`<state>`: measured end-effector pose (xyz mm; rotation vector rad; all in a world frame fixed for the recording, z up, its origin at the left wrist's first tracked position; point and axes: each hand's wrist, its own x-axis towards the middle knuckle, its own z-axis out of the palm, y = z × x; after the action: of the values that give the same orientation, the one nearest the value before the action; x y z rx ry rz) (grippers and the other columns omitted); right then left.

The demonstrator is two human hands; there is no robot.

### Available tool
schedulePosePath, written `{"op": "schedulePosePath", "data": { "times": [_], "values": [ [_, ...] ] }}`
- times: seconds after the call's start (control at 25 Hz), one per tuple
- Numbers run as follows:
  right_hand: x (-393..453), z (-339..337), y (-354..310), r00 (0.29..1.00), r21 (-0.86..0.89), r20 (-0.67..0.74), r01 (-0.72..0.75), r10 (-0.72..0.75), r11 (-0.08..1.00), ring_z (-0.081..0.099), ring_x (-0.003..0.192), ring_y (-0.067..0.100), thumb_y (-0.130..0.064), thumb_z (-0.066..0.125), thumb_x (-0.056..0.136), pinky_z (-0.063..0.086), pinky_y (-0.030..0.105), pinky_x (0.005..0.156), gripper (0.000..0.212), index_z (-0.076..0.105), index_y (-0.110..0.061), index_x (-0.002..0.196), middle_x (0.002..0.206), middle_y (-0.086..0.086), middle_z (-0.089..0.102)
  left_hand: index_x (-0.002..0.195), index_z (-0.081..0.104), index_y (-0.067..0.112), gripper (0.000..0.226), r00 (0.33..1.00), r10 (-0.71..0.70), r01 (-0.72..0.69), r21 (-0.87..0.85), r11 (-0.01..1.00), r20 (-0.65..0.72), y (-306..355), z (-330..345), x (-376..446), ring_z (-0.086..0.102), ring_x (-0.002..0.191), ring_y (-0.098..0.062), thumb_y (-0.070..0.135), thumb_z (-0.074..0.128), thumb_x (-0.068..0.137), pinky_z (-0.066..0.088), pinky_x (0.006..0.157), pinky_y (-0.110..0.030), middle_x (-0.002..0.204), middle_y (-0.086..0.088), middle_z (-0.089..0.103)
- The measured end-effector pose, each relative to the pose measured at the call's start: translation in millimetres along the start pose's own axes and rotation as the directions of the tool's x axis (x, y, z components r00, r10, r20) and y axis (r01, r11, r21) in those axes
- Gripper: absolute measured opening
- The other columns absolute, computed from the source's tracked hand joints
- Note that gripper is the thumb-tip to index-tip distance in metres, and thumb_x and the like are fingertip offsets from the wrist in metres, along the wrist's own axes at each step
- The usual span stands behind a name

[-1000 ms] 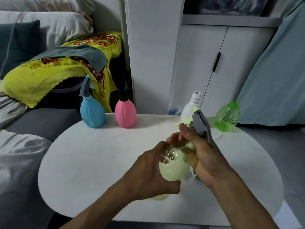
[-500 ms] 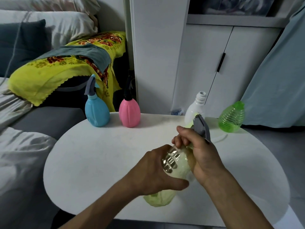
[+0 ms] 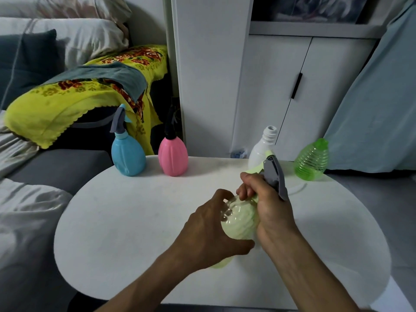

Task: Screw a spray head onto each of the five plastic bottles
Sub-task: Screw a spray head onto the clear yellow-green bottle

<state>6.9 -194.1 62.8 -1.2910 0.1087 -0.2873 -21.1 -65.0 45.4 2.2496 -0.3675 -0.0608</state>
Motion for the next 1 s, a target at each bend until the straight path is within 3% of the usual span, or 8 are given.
{"op": "schedulePosePath", "data": {
  "times": [0.12,0.32,0.52,0.6,0.68,0.76,0.84,1.0],
  "values": [
    [0,0,-2,1.000,-0.010,-0.002,0.017,-0.017,1.000,0.057,0.052,0.014,-0.022,0.069,0.073,0.047,0.038,0.067,0.036,0.054,-0.022,0.040,0.044,-0.004,0.054,0.112,0.051,0.036,0.072,0.998,0.017,-0.018,0.024,1.000,0.061,1,-7,7,0.064,0.085,-0.004,0.061,0.080,0.050,0.057,0.076,-0.036,0.098,0.016,0.067],
    [2,2,-2,0.994,-0.062,-0.101,0.025,-0.031,0.998,0.055,0.047,0.009,-0.025,0.069,0.072,0.043,0.036,0.063,0.033,0.057,-0.023,0.042,0.042,-0.009,0.052,0.100,0.054,0.033,0.058,0.991,0.063,-0.062,0.015,0.998,-0.120,3,11,2,0.063,0.074,-0.007,0.052,0.079,0.052,0.055,0.066,-0.037,0.086,0.013,0.066],
    [2,4,-5,0.986,-0.114,-0.115,0.106,-0.120,0.988,0.058,0.048,0.009,-0.035,0.070,0.072,0.047,0.035,0.060,0.029,0.060,-0.027,0.046,0.044,-0.009,0.056,0.123,0.036,0.036,0.086,0.970,0.170,-0.141,0.164,0.976,-0.175,-3,12,4,0.059,0.089,-0.009,0.065,0.077,0.053,0.053,0.074,-0.030,0.109,0.015,0.061],
    [5,-2,-11,0.986,-0.121,-0.074,0.142,-0.152,0.982,0.061,0.053,0.009,-0.040,0.072,0.072,0.050,0.035,0.061,0.026,0.063,-0.027,0.051,0.050,-0.006,0.062,0.124,0.031,0.037,0.091,0.965,0.214,-0.174,0.240,0.955,-0.153,-3,10,6,0.052,0.096,-0.012,0.069,0.078,0.052,0.050,0.080,-0.032,0.116,0.014,0.056],
    [8,-9,-18,0.994,-0.107,0.061,0.094,-0.088,0.990,0.069,0.064,0.011,-0.046,0.078,0.069,0.056,0.039,0.069,0.022,0.070,-0.026,0.065,0.065,-0.004,0.073,0.122,0.033,0.038,0.089,0.948,0.257,-0.211,0.230,0.950,-0.188,-6,9,8,0.047,0.097,-0.012,0.059,0.084,0.053,0.048,0.078,-0.029,0.116,0.012,0.051],
    [8,-17,-21,0.972,-0.199,0.228,-0.015,0.061,0.980,0.073,0.087,0.011,-0.053,0.083,0.059,0.056,0.040,0.085,0.037,0.075,-0.032,0.089,0.090,-0.008,0.078,0.128,0.038,0.034,0.090,0.935,0.254,-0.202,0.216,0.955,-0.247,-15,5,12,0.046,0.102,-0.013,0.052,0.088,0.055,0.046,0.081,-0.026,0.119,0.007,0.050],
    [8,-27,-23,0.941,-0.341,0.282,-0.083,0.186,0.936,0.067,0.108,0.012,-0.054,0.083,0.056,0.050,0.038,0.095,0.056,0.069,-0.037,0.108,0.109,-0.012,0.074,0.134,0.043,0.027,0.093,0.928,0.177,-0.132,0.156,0.979,-0.329,-26,-1,21,0.048,0.106,-0.013,0.050,0.089,0.057,0.045,0.084,-0.025,0.120,0.008,0.050],
    [7,-47,-31,0.974,-0.674,0.186,0.029,0.132,0.738,0.066,0.100,0.006,-0.045,0.076,0.078,0.053,0.034,0.085,0.035,0.062,-0.038,0.109,0.101,-0.015,0.072,0.137,0.042,0.028,0.094,0.901,0.007,-0.011,-0.007,1.000,-0.433,-33,-12,64,0.051,0.110,-0.012,0.048,0.090,0.058,0.048,0.088,-0.031,0.120,0.013,0.052]
  ]
}}
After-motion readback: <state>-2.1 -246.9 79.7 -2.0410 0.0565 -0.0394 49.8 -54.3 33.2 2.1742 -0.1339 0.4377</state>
